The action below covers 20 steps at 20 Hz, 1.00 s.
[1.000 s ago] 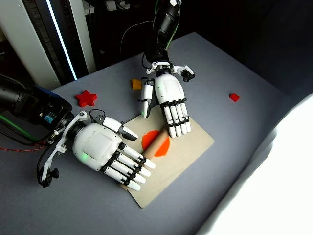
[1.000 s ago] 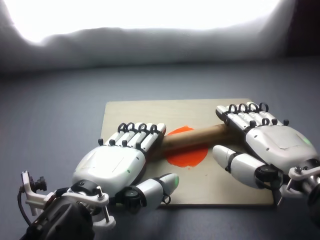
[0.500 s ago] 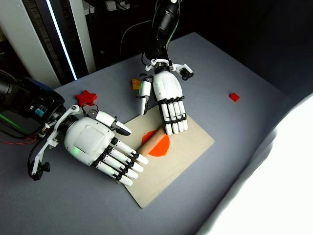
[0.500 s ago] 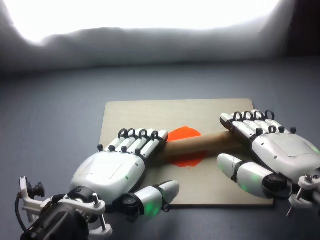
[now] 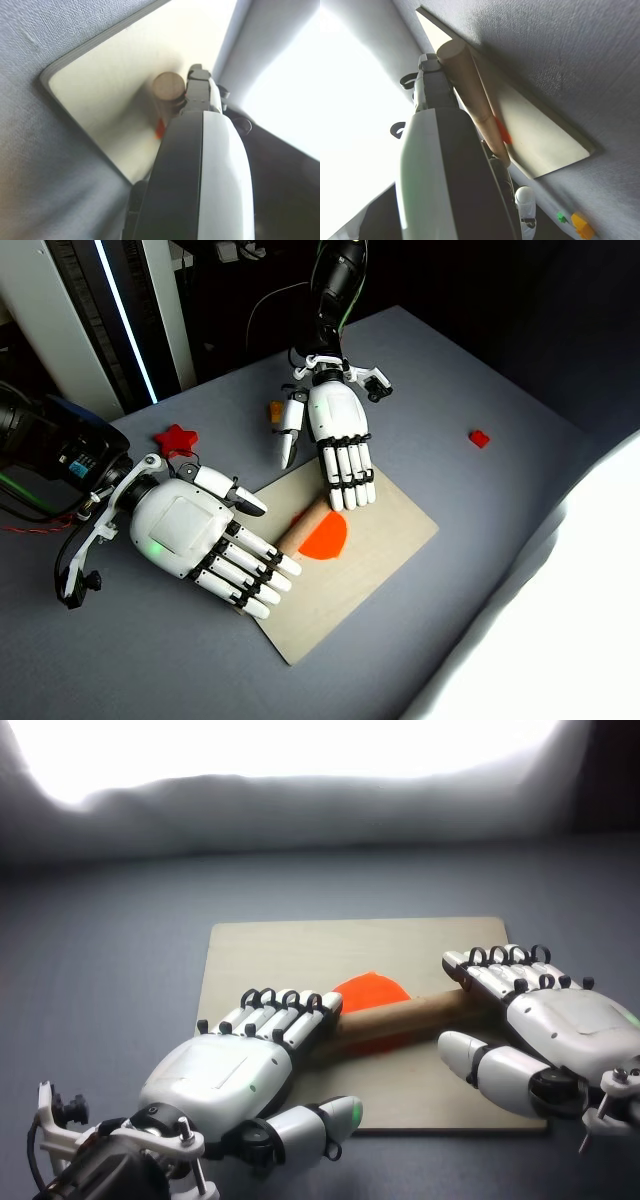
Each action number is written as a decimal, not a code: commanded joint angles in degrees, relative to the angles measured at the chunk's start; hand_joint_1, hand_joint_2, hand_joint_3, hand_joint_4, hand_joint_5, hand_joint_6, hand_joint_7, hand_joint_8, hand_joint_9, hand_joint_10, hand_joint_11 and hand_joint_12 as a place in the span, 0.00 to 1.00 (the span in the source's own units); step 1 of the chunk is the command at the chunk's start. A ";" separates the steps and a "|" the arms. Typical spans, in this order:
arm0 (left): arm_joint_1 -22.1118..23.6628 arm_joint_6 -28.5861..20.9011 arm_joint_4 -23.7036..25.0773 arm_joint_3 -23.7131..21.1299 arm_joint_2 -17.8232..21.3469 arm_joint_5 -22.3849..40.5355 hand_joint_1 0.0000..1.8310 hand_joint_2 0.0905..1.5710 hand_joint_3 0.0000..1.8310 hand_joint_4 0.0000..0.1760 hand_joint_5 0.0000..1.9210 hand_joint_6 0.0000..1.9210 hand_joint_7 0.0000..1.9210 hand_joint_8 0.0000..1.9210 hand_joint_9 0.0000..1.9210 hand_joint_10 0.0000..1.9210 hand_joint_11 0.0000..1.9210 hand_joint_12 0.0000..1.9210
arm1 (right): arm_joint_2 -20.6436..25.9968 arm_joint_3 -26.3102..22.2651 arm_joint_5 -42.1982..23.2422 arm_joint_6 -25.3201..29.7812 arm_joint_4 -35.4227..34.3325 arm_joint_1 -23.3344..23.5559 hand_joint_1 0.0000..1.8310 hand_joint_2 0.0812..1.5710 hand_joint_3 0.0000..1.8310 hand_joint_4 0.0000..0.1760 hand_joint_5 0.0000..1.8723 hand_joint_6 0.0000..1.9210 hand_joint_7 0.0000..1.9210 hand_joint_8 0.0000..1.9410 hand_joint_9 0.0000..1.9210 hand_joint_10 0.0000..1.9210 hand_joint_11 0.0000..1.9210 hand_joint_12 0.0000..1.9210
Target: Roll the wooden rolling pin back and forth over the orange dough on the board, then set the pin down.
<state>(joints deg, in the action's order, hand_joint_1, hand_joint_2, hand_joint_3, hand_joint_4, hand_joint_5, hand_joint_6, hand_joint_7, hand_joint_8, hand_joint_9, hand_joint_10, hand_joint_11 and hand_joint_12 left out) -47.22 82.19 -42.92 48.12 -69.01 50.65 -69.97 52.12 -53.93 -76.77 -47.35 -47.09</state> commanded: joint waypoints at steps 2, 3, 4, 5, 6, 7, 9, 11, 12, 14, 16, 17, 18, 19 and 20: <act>-0.91 -0.79 1.34 -0.74 0.16 -1.44 0.00 0.88 0.00 0.00 0.00 0.00 0.00 0.00 0.00 0.00 0.00 0.00 | 0.09 -0.31 -0.65 0.63 0.47 -0.45 0.00 0.96 0.00 0.00 0.01 0.00 0.00 0.00 0.00 0.00 0.00 0.00; -0.92 -0.91 1.58 -0.93 0.31 -1.44 0.00 0.88 0.00 0.00 0.00 0.00 0.00 0.00 0.00 0.00 0.00 0.00 | 0.11 -0.36 -0.81 0.61 0.82 -0.48 0.00 0.96 0.00 0.00 0.01 0.00 0.00 0.00 0.00 0.00 0.00 0.00; -0.93 -1.06 1.71 -1.06 0.38 -1.44 0.00 0.88 0.00 0.00 0.00 0.00 0.00 0.00 0.00 0.00 0.00 0.00 | 0.18 -0.47 -0.96 0.59 0.96 -0.53 0.00 0.96 0.00 0.00 0.01 0.00 0.00 0.00 0.00 0.00 0.00 0.00; -0.95 -1.55 2.21 -1.22 0.50 -1.43 0.00 0.88 0.00 0.00 0.00 0.00 0.00 0.00 0.00 0.00 0.00 0.00 | 0.42 -0.85 -1.27 0.53 1.20 -0.65 0.00 0.95 0.00 0.00 0.02 0.00 0.01 0.00 0.00 0.00 0.00 0.00; -0.97 -1.90 2.45 -1.35 0.60 -1.43 0.00 0.88 0.00 0.00 0.00 0.00 0.00 0.00 0.00 0.00 0.00 0.00 | 0.64 -1.23 -1.51 0.48 1.40 -0.71 0.00 0.96 0.00 0.00 0.01 0.00 0.00 0.00 0.00 0.00 0.00 0.00; -0.98 -2.22 2.64 -1.50 0.72 -1.43 0.00 0.87 0.00 0.00 0.00 0.00 0.00 0.00 0.00 0.00 0.00 0.00 | 0.94 -1.74 -1.78 0.47 1.48 -0.76 0.00 0.95 0.00 0.00 0.02 0.00 0.01 0.00 0.00 0.00 0.00 0.00; -1.03 -3.32 3.34 -1.73 1.01 -1.42 0.00 0.88 0.00 0.00 0.00 0.00 0.00 0.00 0.00 0.00 0.00 0.00 | 1.60 -2.96 -1.99 0.39 1.48 -0.83 0.00 0.95 0.00 0.00 0.02 0.01 0.01 0.00 0.00 0.00 0.00 0.00; -1.03 -4.06 3.89 -1.90 1.18 -1.42 0.00 0.88 0.00 0.00 0.00 0.00 0.00 0.00 0.00 0.00 0.00 0.00 | 2.26 -4.02 -2.09 0.31 1.48 -0.96 0.00 0.96 0.00 0.00 0.01 0.00 0.00 0.00 0.00 0.00 0.00 0.00; -1.03 -4.39 4.06 -2.01 1.25 -1.41 0.00 0.88 0.00 0.00 0.00 0.00 0.00 0.00 0.00 0.00 0.00 0.00 | 2.60 -4.58 -2.12 0.32 1.48 -1.01 0.00 0.96 0.00 0.00 0.01 0.00 0.00 0.00 0.00 0.00 0.00 0.00; -1.03 -5.00 4.61 -2.28 1.42 -1.27 0.00 0.88 0.00 0.00 0.00 0.00 0.00 0.00 0.00 0.00 0.00 0.00 | 3.18 -5.43 -2.25 0.32 1.48 -1.26 0.00 0.96 0.00 0.00 0.01 0.00 0.00 0.00 0.00 0.00 0.00 0.00; -1.23 -5.51 5.37 -3.54 1.70 -1.12 0.00 0.87 0.00 0.00 0.00 0.00 0.00 0.00 0.00 0.00 0.00 0.00 | 4.81 -7.98 -3.16 0.04 1.48 -1.54 0.00 0.95 0.00 0.00 0.02 0.01 0.01 0.00 0.00 0.00 0.00 0.00; -1.26 -5.51 5.42 -3.62 1.73 -1.07 0.00 0.87 0.00 0.00 0.00 0.00 0.00 0.00 0.00 0.00 0.00 0.00 | 4.96 -8.24 -3.23 0.03 1.48 -1.54 0.00 0.95 0.00 0.00 0.02 0.01 0.01 0.00 0.00 0.00 0.00 0.00; -1.31 -5.51 5.49 -3.71 1.74 -0.93 0.00 0.87 0.00 0.00 0.00 0.00 0.00 0.00 0.00 0.00 0.00 0.00 | 5.23 -8.71 -3.31 0.02 1.48 -1.55 0.00 0.95 0.00 0.00 0.02 0.01 0.01 0.00 0.00 0.00 0.00 0.00; -1.31 -5.51 5.52 -3.78 1.75 -0.87 0.00 0.87 0.00 0.00 0.00 0.00 0.00 0.00 0.00 0.00 0.00 0.00 | 5.49 -9.17 -3.35 -0.02 1.48 -1.61 0.00 0.95 0.00 0.00 0.02 0.01 0.01 0.00 0.00 0.00 0.00 0.00; -1.31 -5.52 5.65 -3.81 1.77 -0.85 0.00 0.88 0.00 0.00 0.00 0.00 0.00 0.00 0.00 0.00 0.00 0.00 | 5.64 -9.46 -3.45 -0.02 1.48 -1.72 0.00 0.95 0.00 0.00 0.02 0.00 0.01 0.00 0.00 0.00 0.00 0.00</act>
<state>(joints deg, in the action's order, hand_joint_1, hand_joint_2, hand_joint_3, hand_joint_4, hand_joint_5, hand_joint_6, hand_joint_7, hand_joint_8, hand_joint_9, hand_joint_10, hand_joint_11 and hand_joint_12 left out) -48.27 76.82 -39.35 44.80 -67.26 48.18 -64.53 42.78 -53.28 -77.06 -48.42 -48.84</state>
